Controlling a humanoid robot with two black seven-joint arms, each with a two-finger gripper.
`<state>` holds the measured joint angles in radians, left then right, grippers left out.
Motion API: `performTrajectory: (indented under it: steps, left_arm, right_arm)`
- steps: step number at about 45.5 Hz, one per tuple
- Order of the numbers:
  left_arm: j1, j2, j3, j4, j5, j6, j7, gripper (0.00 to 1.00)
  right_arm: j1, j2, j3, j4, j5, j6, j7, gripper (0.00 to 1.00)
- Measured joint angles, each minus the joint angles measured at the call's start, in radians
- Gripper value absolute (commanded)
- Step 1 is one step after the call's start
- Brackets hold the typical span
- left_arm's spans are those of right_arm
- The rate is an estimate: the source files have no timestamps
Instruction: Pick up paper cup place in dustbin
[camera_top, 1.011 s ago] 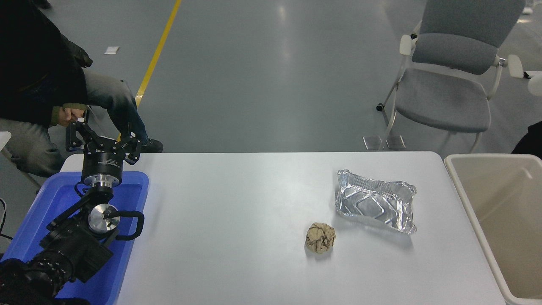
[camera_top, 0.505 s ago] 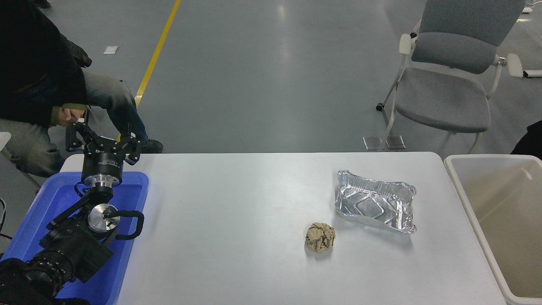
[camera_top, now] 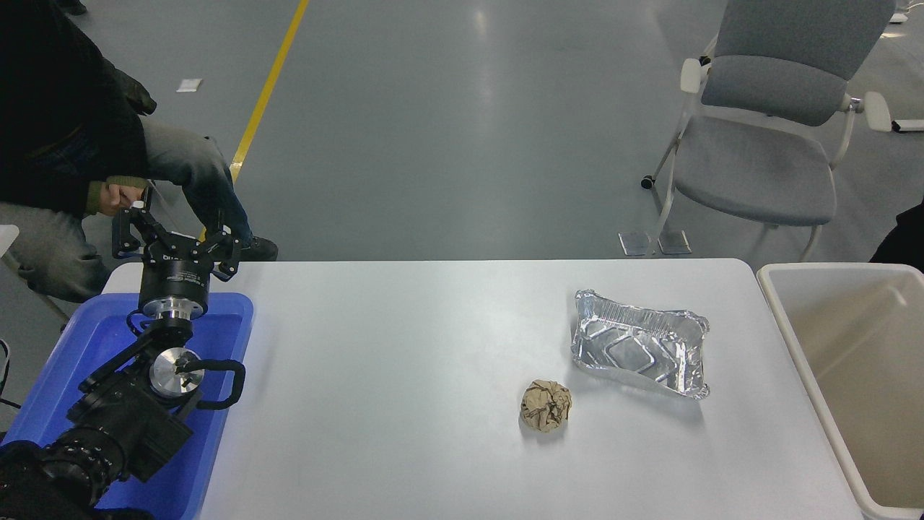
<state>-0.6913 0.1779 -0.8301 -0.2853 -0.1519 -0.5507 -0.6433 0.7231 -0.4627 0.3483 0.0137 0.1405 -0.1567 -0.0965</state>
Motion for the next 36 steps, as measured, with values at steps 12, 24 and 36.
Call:
performTrajectory:
  steps: [12,24,36]
  left_arm:
    - [0.000,0.000,0.000,0.000,0.000,0.000,-0.001,0.99]
    - [0.000,0.000,0.000,0.000,0.000,0.000,-0.001,0.99]
    - [0.000,0.000,0.000,0.000,0.000,0.000,-0.001,0.99]
  right_arm:
    - [-0.065,0.035,0.014,-0.001,0.017,-0.006,0.002,0.00]
    - [-0.096,0.061,0.027,-0.001,0.022,-0.008,0.005,1.00]
    - [-0.105,0.068,0.053,0.000,0.023,0.000,0.007,1.00]
